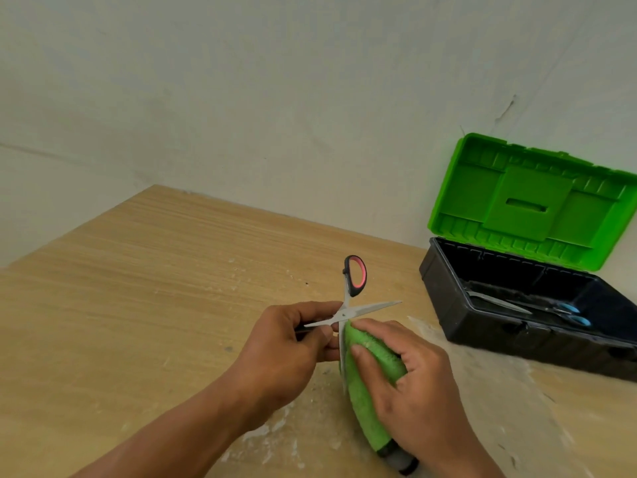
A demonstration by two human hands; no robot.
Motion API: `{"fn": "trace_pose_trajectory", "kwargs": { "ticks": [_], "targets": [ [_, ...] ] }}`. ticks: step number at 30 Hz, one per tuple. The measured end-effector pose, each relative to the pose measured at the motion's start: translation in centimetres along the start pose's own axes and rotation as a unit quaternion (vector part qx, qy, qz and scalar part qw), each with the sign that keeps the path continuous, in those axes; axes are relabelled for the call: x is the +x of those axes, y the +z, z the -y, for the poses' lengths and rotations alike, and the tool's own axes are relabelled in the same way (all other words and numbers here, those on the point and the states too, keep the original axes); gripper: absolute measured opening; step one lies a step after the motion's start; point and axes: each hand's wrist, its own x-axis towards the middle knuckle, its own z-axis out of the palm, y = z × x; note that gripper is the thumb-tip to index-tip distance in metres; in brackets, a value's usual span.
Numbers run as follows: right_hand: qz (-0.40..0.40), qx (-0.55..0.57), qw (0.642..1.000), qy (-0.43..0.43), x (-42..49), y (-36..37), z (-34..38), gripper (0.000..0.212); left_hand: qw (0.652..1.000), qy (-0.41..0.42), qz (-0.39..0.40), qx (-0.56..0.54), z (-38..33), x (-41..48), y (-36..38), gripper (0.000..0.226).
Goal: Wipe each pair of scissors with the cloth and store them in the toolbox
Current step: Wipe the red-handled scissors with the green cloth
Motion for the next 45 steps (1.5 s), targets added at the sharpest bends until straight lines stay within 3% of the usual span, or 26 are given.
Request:
{"fn": "trace_pose_trajectory", "kwargs": {
  "ticks": [3, 8, 12, 17, 20, 22, 25, 30, 34, 38, 42, 45],
  "targets": [
    [-0.037, -0.007, 0.999, -0.007, 0.3, 0.0, -0.1, 0.018, 1.0, 0.003, 0.007, 0.014, 0.1, -0.2, 0.3, 0.035],
    [0.049, -0.016, 0.997, -0.065, 0.2, 0.1, 0.0, 0.023, 1.0, -0.009, -0.006, 0.024, 0.2, 0.2, -0.2, 0.035],
    [-0.004, -0.058, 0.996, -0.074, 0.5, 0.1, 0.4, 0.019, 0.999, -0.003, 0.003, 0.035, 0.3, 0.2, 0.1, 0.034],
    [0.072, -0.084, 0.99, -0.084, 0.2, 0.5, 0.0, 0.018, 0.997, 0.013, -0.006, 0.077, 0.4, 0.0, 0.1, 0.033],
    [0.03, -0.077, 0.994, -0.068, 0.7, 0.6, 0.1, 0.019, 0.996, 0.028, 0.002, 0.084, 0.3, 0.0, 0.4, 0.033],
    [0.045, -0.084, 0.993, -0.071, 0.7, 0.7, 0.3, 0.018, 0.996, 0.029, -0.004, 0.083, 0.4, 0.2, 0.3, 0.033],
    [0.12, -0.076, 0.986, -0.091, 0.4, 0.5, 0.3, 0.02, 0.997, 0.009, -0.015, 0.071, 0.4, 0.3, -0.2, 0.033],
    [0.047, -0.073, 0.993, -0.077, 0.9, 0.2, 0.3, 0.018, 0.998, 0.0, -0.01, 0.054, 0.2, 0.3, 0.0, 0.034],
    [0.143, -0.056, 0.982, -0.108, 0.2, 0.1, 0.5, 0.023, 0.998, -0.008, -0.047, 0.032, 0.5, 0.8, -0.7, 0.031],
    [0.109, -0.042, 0.989, -0.092, 0.4, 0.1, 0.3, 0.024, 0.998, -0.017, -0.06, -0.016, 0.7, 1.4, -0.8, 0.028],
    [0.179, -0.045, 0.976, -0.111, 0.0, -0.2, 0.3, 0.023, 0.997, -0.026, -0.068, -0.032, 1.1, 1.3, -0.8, 0.027],
    [0.148, -0.05, 0.983, -0.091, 0.2, 0.0, 0.3, 0.023, 0.997, -0.023, -0.069, -0.033, 1.0, 1.4, -0.7, 0.027]
  ]
}}
